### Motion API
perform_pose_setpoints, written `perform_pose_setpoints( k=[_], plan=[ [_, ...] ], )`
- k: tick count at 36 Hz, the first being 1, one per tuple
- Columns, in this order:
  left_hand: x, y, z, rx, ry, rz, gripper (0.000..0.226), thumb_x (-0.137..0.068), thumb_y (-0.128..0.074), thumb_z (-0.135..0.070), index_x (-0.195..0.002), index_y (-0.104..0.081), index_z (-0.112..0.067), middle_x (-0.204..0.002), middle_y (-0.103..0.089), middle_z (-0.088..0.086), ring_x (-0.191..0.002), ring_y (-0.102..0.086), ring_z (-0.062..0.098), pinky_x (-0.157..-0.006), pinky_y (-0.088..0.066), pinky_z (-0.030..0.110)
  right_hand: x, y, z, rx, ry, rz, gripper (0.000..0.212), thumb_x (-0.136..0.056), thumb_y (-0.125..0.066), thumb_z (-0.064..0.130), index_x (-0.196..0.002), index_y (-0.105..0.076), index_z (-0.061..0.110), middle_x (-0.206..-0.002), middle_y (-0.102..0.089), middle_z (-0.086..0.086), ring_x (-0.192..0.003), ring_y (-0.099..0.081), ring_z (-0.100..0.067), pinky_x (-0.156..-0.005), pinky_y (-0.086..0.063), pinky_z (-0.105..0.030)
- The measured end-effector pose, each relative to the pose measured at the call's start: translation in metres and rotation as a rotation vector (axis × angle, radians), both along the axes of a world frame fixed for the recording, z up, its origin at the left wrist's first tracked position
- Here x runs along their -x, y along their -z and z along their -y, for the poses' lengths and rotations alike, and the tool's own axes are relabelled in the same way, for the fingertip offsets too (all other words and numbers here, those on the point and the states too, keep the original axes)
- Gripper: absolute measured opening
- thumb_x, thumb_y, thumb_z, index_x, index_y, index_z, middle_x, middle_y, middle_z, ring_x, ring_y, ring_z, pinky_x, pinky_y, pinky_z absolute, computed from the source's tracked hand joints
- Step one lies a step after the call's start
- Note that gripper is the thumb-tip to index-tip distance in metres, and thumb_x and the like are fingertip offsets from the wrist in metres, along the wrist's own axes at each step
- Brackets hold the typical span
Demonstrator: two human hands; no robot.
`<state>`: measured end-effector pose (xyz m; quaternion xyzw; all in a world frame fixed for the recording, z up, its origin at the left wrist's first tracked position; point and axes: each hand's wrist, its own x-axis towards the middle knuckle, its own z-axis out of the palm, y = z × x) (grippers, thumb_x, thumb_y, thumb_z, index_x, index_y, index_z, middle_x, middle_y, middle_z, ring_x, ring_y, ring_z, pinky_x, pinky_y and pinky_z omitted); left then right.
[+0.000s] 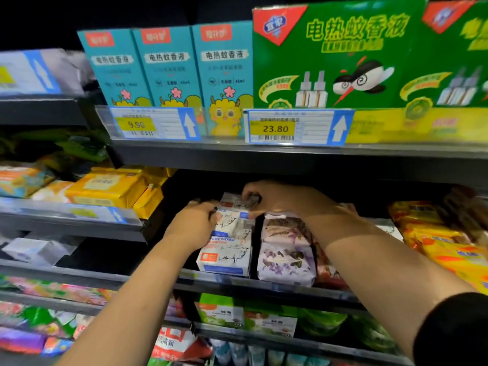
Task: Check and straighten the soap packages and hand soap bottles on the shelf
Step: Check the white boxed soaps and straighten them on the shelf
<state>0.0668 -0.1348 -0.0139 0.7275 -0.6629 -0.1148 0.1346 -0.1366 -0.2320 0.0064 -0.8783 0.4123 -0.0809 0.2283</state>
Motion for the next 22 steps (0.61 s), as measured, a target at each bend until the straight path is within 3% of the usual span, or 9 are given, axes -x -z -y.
perform_pose_setpoints(
  k=[4, 6, 9, 12, 14, 17, 22],
  plan=[
    [-0.002, -0.012, -0.003, -0.104, 0.195, 0.002, 0.051, -0.101, -0.05, -0.035, -0.15, -0.038, -0.027, -0.153, -0.037, 0.001, -0.137, -0.04, 0.021, -0.108, -0.031, 0.023, -0.003, 0.006, 0.002, -0.014, 0.043, 0.084, 0.041, -0.079, -0.081, 0.01, -0.116, -0.064, 0.011, -0.114, -0.058, 0.0, -0.103, -0.055, -0.016, -0.079, -0.039, -0.025],
    [-0.005, -0.018, -0.004, -0.166, 0.251, -0.037, 0.061, -0.094, -0.062, -0.042, -0.149, -0.039, -0.028, -0.142, -0.04, -0.006, -0.134, -0.04, 0.015, -0.103, -0.03, 0.018, -0.003, 0.007, 0.003, -0.014, 0.061, 0.123, 0.04, -0.08, -0.079, 0.009, -0.116, -0.062, 0.01, -0.114, -0.058, -0.002, -0.102, -0.055, -0.018, -0.078, -0.04, -0.025],
    [-0.01, -0.019, -0.001, -0.2, 0.258, -0.159, 0.074, -0.079, -0.078, -0.049, -0.144, -0.046, -0.033, -0.133, -0.046, -0.011, -0.127, -0.048, 0.012, -0.106, -0.038, 0.022, 0.002, 0.003, 0.004, -0.012, 0.116, 0.17, 0.038, -0.084, -0.076, 0.009, -0.118, -0.059, 0.013, -0.114, -0.058, -0.005, -0.099, -0.059, -0.022, -0.079, -0.048, -0.029],
    [-0.008, -0.018, 0.007, -0.236, 0.258, -0.248, 0.073, -0.079, -0.082, -0.038, -0.141, -0.044, -0.036, -0.125, -0.057, -0.013, -0.116, -0.058, 0.01, -0.104, -0.044, 0.026, 0.014, -0.006, 0.002, -0.014, 0.168, 0.178, 0.04, -0.089, -0.072, 0.015, -0.125, -0.056, 0.017, -0.107, -0.056, 0.001, -0.079, -0.058, -0.01, -0.073, -0.047, -0.026],
    [-0.004, -0.017, 0.015, -0.268, 0.269, -0.221, 0.075, -0.072, -0.082, -0.05, -0.139, -0.052, -0.033, -0.129, -0.063, -0.011, -0.116, -0.061, 0.012, -0.106, -0.046, 0.035, 0.026, -0.01, 0.002, -0.026, 0.195, 0.186, 0.043, -0.089, -0.072, 0.022, -0.129, -0.055, 0.021, -0.111, -0.06, 0.002, -0.087, -0.06, -0.011, -0.081, -0.046, -0.025],
    [0.002, -0.015, 0.024, -0.279, 0.268, 0.016, 0.081, -0.073, -0.078, -0.059, -0.143, -0.048, -0.032, -0.139, -0.057, -0.008, -0.125, -0.055, 0.016, -0.106, -0.044, 0.032, 0.043, -0.015, -0.007, -0.054, 0.259, 0.162, 0.05, -0.09, -0.071, 0.031, -0.136, -0.055, 0.019, -0.125, -0.065, -0.007, -0.111, -0.062, -0.022, -0.101, -0.049, -0.04],
    [0.006, -0.014, 0.026, -0.227, 0.257, 0.067, 0.086, -0.077, -0.079, -0.05, -0.149, -0.04, -0.025, -0.149, -0.048, -0.001, -0.134, -0.046, 0.019, -0.105, -0.038, 0.023, 0.079, -0.02, -0.032, -0.033, 0.356, 0.224, 0.054, -0.086, -0.074, 0.038, -0.135, -0.056, 0.03, -0.131, -0.064, 0.001, -0.117, -0.061, -0.019, -0.105, -0.047, -0.041]
  ],
)
